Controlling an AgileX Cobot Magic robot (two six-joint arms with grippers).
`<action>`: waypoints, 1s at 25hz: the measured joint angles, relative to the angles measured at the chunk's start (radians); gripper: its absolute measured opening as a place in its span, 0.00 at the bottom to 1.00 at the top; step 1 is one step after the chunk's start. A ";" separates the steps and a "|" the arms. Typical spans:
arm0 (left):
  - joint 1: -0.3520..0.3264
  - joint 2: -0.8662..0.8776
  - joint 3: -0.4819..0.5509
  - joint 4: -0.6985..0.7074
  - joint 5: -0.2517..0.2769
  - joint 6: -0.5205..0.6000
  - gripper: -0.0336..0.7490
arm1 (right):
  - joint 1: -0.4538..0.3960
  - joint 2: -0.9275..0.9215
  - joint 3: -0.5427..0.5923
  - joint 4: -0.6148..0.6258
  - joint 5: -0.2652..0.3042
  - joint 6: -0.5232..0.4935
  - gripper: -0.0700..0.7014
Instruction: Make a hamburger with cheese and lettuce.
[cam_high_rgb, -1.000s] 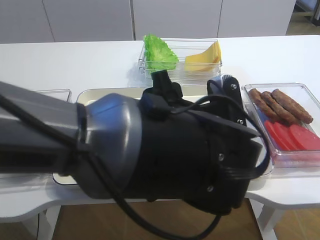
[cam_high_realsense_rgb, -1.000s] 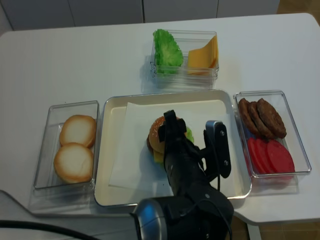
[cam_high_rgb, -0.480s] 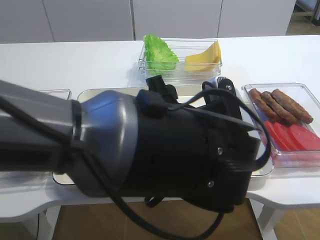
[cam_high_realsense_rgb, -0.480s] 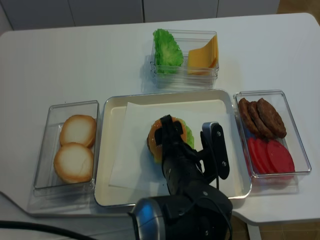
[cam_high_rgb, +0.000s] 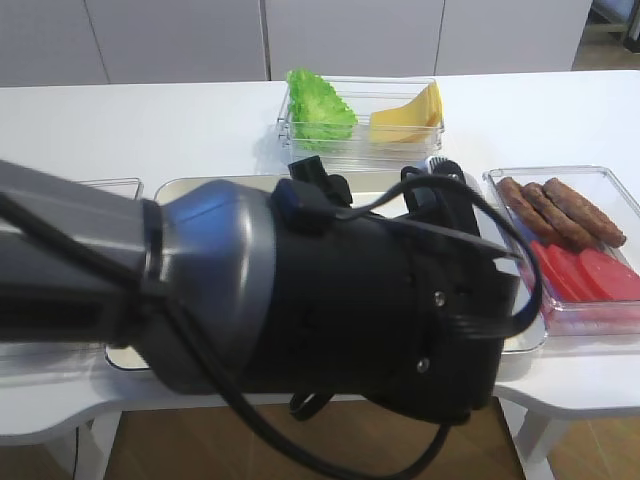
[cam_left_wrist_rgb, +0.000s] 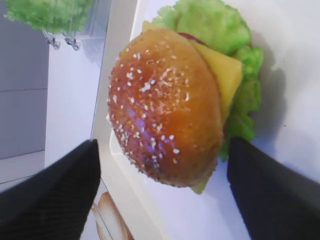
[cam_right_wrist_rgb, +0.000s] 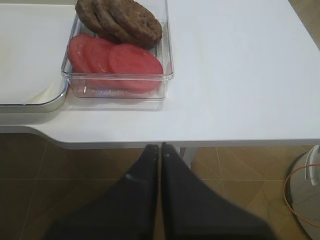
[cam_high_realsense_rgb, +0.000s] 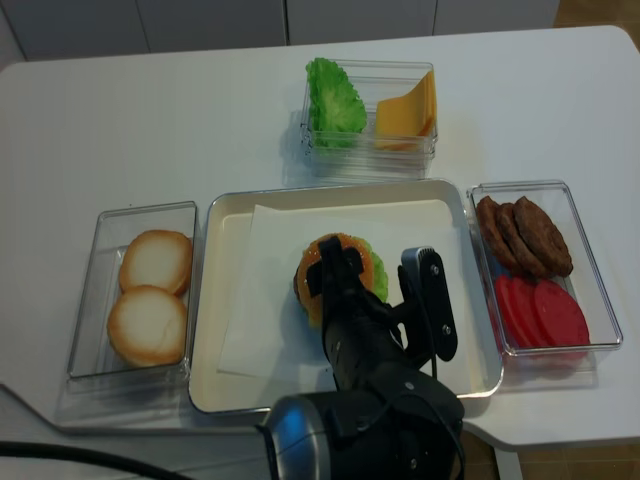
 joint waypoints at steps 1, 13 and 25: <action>0.000 0.000 0.000 0.000 0.000 0.000 0.79 | 0.000 0.000 0.000 0.000 0.000 0.000 0.20; 0.000 -0.040 -0.001 -0.031 0.001 -0.006 0.79 | 0.000 0.000 0.000 0.000 0.000 0.000 0.20; 0.000 -0.131 -0.003 -0.140 0.010 0.045 0.79 | 0.000 0.000 0.000 0.000 0.000 0.004 0.20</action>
